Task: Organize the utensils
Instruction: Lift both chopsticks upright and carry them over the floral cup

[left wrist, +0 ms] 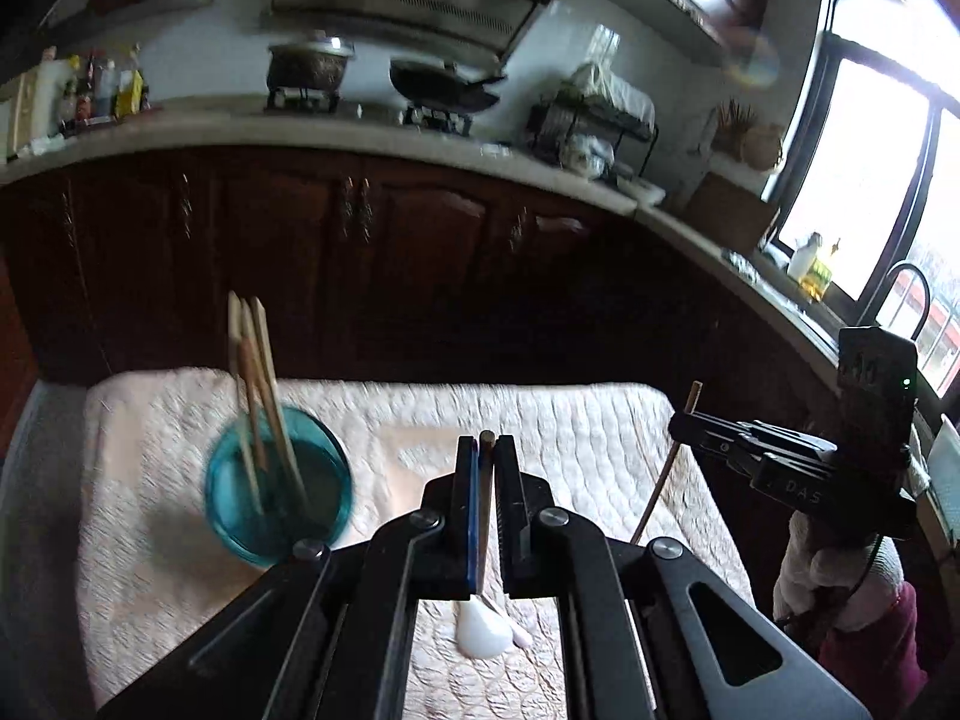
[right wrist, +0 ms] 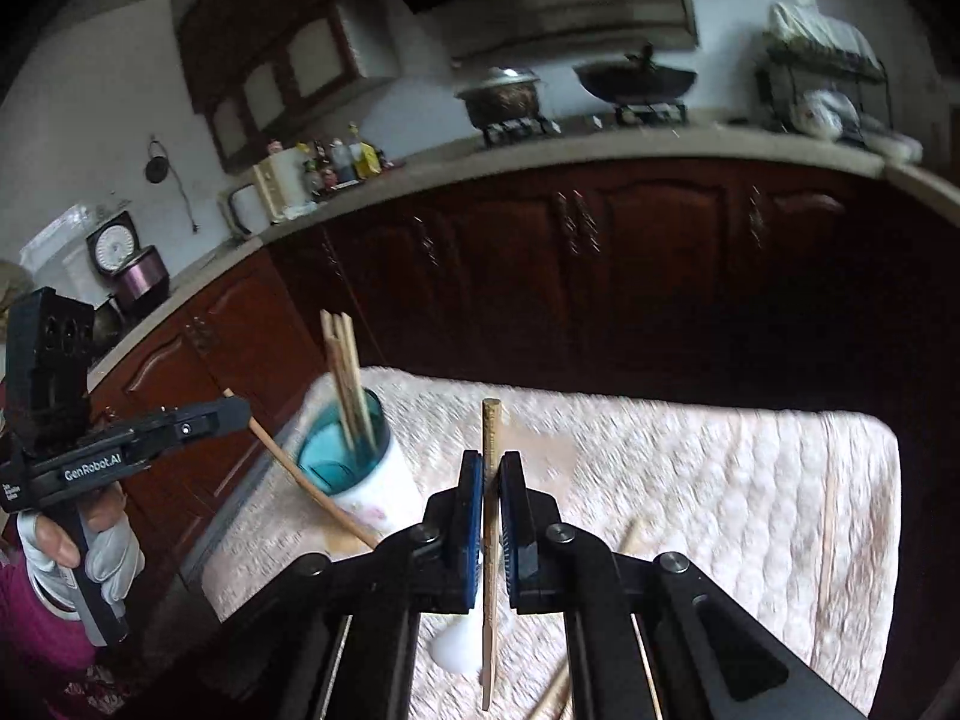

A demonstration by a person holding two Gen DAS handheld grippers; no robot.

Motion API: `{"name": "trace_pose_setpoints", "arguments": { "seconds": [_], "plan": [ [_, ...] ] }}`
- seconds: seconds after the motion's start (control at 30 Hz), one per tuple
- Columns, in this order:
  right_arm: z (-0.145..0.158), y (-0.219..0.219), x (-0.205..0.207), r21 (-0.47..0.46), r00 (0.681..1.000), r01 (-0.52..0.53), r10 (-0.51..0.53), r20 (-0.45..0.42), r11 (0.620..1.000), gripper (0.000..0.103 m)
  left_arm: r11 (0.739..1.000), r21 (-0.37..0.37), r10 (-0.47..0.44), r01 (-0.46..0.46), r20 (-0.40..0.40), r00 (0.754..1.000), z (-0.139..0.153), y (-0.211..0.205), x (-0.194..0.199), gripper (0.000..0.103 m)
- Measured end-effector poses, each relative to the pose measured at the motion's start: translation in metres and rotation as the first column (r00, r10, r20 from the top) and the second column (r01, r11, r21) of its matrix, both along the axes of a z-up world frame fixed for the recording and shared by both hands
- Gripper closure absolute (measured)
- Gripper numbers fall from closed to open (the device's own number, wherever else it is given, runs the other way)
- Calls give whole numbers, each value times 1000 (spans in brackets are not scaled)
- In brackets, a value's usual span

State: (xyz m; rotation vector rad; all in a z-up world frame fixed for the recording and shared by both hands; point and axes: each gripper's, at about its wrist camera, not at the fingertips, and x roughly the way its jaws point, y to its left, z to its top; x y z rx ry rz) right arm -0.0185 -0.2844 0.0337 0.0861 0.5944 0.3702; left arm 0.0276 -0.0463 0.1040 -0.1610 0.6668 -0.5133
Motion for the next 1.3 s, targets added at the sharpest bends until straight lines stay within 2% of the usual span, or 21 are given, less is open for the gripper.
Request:
{"name": "trace_pose_setpoints", "arguments": {
  "seconds": [0.2,0.37,0.67,0.87,0.97,1.3],
  "plan": [
    [33,37,17,-4,996,-64,64,64,998,96,998,9,55,-56,69,996,36,31,4,98],
    [54,71,42,5,990,-105,104,98,995,96,991,40,124,-130,130,984,59,61,11,98],
    [66,130,91,11,982,-153,150,115,988,96,965,110,221,-238,141,965,48,90,44,98],
    [53,155,123,26,981,-160,157,110,987,96,949,158,254,-272,125,959,25,98,63,98],
    [40,166,139,4,985,-148,147,95,989,96,942,181,265,-283,116,957,12,98,71,98],
    [-15,182,172,-28,987,-163,163,-2,986,96,945,218,239,-244,51,970,-30,85,89,98]
  ]
}}
